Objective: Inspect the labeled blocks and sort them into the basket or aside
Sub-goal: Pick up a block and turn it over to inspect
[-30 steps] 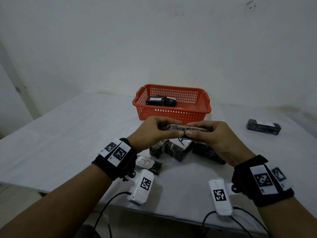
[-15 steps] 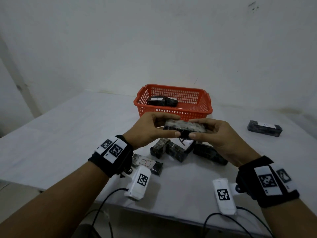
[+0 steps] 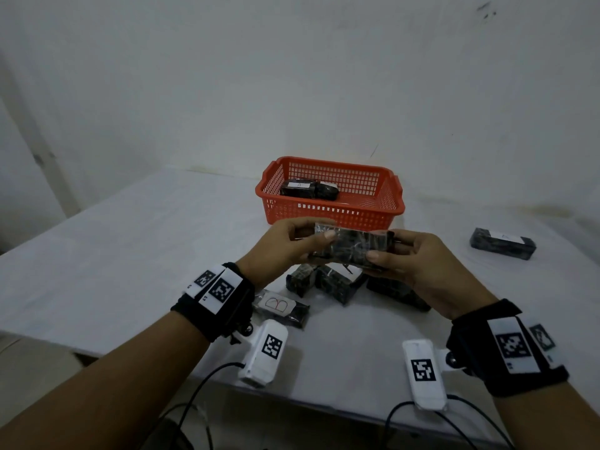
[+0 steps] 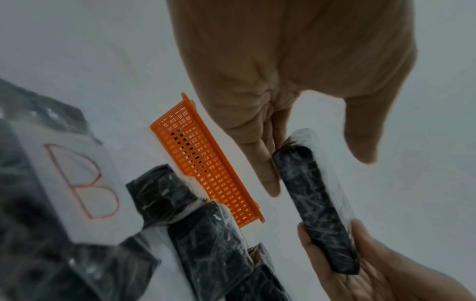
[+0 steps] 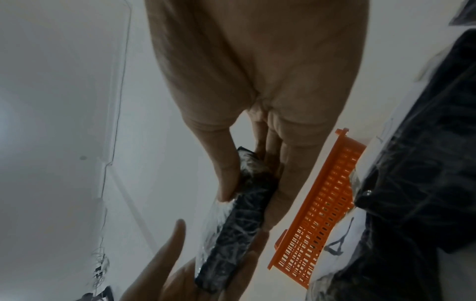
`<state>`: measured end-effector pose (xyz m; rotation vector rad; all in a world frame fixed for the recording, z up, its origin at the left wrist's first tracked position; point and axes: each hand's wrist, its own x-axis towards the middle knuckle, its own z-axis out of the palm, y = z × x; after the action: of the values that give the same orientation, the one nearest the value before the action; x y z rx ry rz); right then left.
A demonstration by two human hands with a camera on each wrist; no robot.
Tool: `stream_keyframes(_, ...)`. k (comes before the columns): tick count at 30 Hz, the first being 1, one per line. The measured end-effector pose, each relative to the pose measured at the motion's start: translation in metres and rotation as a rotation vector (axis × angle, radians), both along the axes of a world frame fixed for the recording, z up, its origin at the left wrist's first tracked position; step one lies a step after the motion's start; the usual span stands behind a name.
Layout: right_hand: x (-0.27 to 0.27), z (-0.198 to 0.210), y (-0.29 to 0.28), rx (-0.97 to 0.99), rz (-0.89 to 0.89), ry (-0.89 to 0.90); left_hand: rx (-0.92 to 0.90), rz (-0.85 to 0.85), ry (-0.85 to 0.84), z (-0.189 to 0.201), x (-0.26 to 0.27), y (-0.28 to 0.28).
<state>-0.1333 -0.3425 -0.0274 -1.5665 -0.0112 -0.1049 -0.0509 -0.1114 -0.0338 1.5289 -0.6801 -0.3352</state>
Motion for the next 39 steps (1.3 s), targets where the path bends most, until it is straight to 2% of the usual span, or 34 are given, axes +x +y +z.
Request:
stream_keyframes(5, 0.001, -0.001, 0.001, -0.015, 0.0, -0.005, -0.03, 0.057, -0.022, -0.003, -0.002, -0.003)
stream_keyframes(12, 0.009, -0.006, 0.007, -0.054, -0.11, -0.073, -0.03, -0.008, 0.018, -0.002, -0.006, -0.009)
stream_keyframes(19, 0.005, -0.004, 0.005, -0.001, -0.048, -0.08, -0.103, 0.023, 0.08, -0.004, 0.002, -0.003)
stream_keyframes(23, 0.005, -0.002, 0.003, -0.088, -0.042, -0.101, -0.074, 0.046, -0.006, -0.004, 0.003, -0.002)
stream_keyframes(27, 0.004, 0.0, 0.006, -0.069, -0.077, -0.115, -0.055, 0.046, -0.023, -0.004, 0.002, -0.004)
stream_keyframes(31, 0.001, 0.001, 0.004, -0.161, -0.116, -0.15, -0.042, 0.02, -0.018, -0.006, -0.001, -0.004)
stream_keyframes(35, -0.001, 0.009, 0.006, -0.289, -0.128, -0.208, 0.046, 0.049, -0.112, -0.007, 0.005, -0.003)
stream_keyframes(39, -0.002, 0.015, 0.005, -0.183, -0.064, -0.193, 0.114, 0.1, -0.197, -0.007, 0.009, -0.002)
